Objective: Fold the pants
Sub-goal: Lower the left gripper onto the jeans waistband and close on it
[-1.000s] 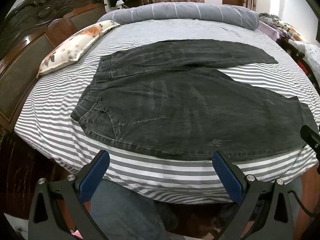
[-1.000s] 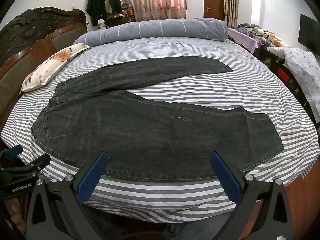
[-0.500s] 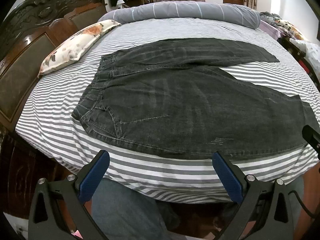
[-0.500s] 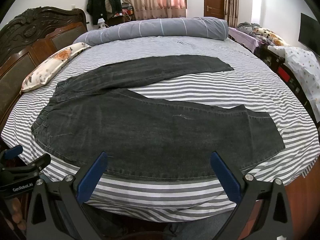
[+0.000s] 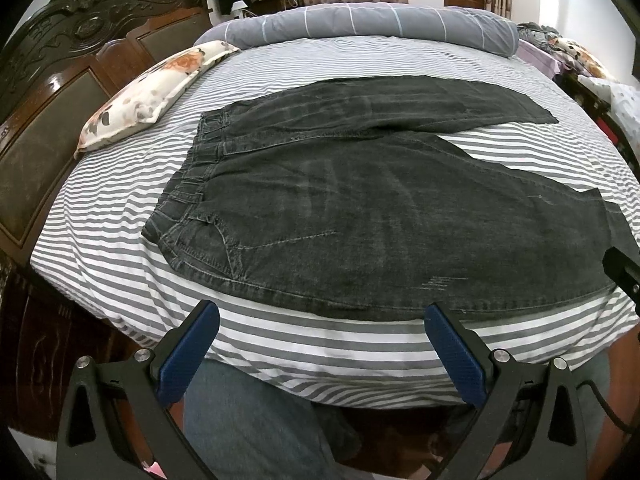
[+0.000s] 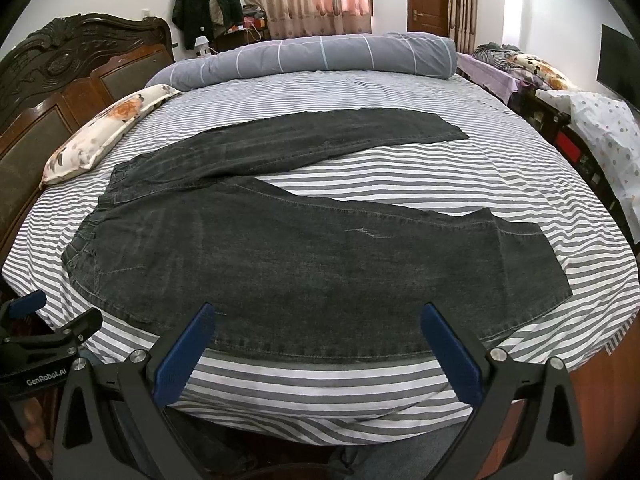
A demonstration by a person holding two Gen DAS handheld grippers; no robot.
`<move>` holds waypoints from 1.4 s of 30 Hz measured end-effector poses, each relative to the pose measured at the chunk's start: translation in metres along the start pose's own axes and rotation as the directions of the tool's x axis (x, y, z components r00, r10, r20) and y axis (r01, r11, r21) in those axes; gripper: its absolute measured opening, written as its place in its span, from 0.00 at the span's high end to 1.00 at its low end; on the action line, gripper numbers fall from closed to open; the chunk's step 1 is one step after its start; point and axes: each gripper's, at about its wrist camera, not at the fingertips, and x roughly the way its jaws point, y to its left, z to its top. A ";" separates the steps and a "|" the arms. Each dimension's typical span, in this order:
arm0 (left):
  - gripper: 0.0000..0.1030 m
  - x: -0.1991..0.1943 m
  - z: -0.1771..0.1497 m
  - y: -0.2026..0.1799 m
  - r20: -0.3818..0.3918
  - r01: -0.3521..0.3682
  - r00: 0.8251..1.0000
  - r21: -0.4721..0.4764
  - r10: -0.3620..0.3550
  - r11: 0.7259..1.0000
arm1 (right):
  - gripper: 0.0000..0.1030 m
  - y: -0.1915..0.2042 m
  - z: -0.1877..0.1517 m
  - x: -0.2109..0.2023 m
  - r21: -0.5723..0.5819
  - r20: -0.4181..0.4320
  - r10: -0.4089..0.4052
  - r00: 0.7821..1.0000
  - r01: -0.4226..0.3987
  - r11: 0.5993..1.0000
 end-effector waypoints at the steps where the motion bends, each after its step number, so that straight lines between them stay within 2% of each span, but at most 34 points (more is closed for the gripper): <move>1: 0.01 0.000 0.000 0.000 -0.001 0.004 1.000 0.000 -0.004 1.000 | 0.01 0.001 -0.001 0.000 0.000 -0.002 -0.001 1.000 0.001 1.000; 14: 0.01 0.010 0.008 -0.001 0.009 0.024 1.000 0.017 -0.024 1.000 | 0.01 0.002 0.002 0.008 0.004 -0.016 0.002 1.000 -0.002 1.000; 21: 0.01 0.016 0.027 0.010 0.033 0.067 0.997 0.002 -0.067 0.998 | 0.01 -0.001 0.015 0.016 0.006 -0.021 0.008 1.000 -0.007 1.000; 27: 0.02 0.028 0.067 0.050 0.057 0.104 0.993 -0.063 -0.100 0.993 | 0.01 0.000 0.029 0.027 0.008 -0.028 0.027 0.999 -0.027 1.000; 31: 0.15 0.044 0.098 0.086 0.054 0.059 0.997 -0.092 -0.054 0.994 | 0.01 0.005 0.044 0.041 0.003 -0.035 0.074 0.997 -0.074 0.997; 36: 0.27 0.072 0.138 0.145 0.049 0.130 0.991 -0.208 -0.122 0.969 | 0.01 0.013 0.065 0.063 -0.011 -0.045 0.087 0.995 -0.088 0.996; 39: 0.32 0.090 0.159 0.171 0.059 0.161 0.987 -0.236 -0.151 0.958 | 0.01 0.020 0.080 0.078 -0.029 -0.047 0.114 0.992 -0.116 0.993; 42: 0.37 0.111 0.179 0.193 0.059 0.185 0.983 -0.255 -0.175 0.949 | 0.01 0.026 0.091 0.093 -0.050 -0.056 0.106 0.993 -0.109 0.993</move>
